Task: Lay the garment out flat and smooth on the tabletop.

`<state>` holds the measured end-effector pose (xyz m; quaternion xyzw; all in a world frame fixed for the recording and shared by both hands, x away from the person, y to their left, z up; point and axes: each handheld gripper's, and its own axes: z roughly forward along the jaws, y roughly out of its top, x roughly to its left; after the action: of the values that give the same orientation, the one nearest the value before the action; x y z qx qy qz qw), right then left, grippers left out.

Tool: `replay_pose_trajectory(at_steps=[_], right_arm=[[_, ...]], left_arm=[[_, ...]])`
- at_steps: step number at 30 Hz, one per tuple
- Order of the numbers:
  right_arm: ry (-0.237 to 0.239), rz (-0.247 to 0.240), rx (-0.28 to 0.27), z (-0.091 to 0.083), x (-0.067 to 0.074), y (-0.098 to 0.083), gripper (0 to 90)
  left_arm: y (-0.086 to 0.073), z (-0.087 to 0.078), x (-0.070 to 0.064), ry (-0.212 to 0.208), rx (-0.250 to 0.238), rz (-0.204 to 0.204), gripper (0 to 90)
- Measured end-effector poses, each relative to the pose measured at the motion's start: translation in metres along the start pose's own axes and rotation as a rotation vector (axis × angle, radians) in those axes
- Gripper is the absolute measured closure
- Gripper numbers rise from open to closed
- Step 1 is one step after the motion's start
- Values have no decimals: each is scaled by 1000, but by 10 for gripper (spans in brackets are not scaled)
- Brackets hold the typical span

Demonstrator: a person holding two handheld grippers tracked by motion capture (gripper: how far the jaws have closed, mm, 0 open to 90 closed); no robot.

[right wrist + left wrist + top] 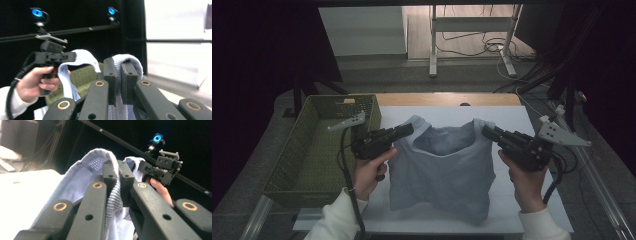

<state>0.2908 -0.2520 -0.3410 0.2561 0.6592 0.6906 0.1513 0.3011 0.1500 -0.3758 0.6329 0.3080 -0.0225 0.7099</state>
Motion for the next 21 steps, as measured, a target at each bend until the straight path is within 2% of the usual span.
replay_pose_trajectory(at_steps=[1, 5, 8, 12, 17, 21], right_arm=[[0, 0, 0, 0, 0, 0, 844], [-38, 47, 28, 12, -22, -12, 844], [-54, 66, 40, 21, -33, -16, 844], [-88, 64, 66, 34, -44, -17, 843], [-107, 77, 80, 40, -53, -20, 842], [-135, 91, 96, 47, -63, -24, 836]], left_arm=[[-1, 3, 4, 8, 10, 4, 866], [-2, 19, 19, 62, 56, 16, 866], [-1, 26, 31, 83, 56, 0, 865], [1, 30, 41, 122, 54, -4, 858], [2, 33, 50, 157, 59, -10, 841], [3, 38, 57, 193, 64, -14, 793]])
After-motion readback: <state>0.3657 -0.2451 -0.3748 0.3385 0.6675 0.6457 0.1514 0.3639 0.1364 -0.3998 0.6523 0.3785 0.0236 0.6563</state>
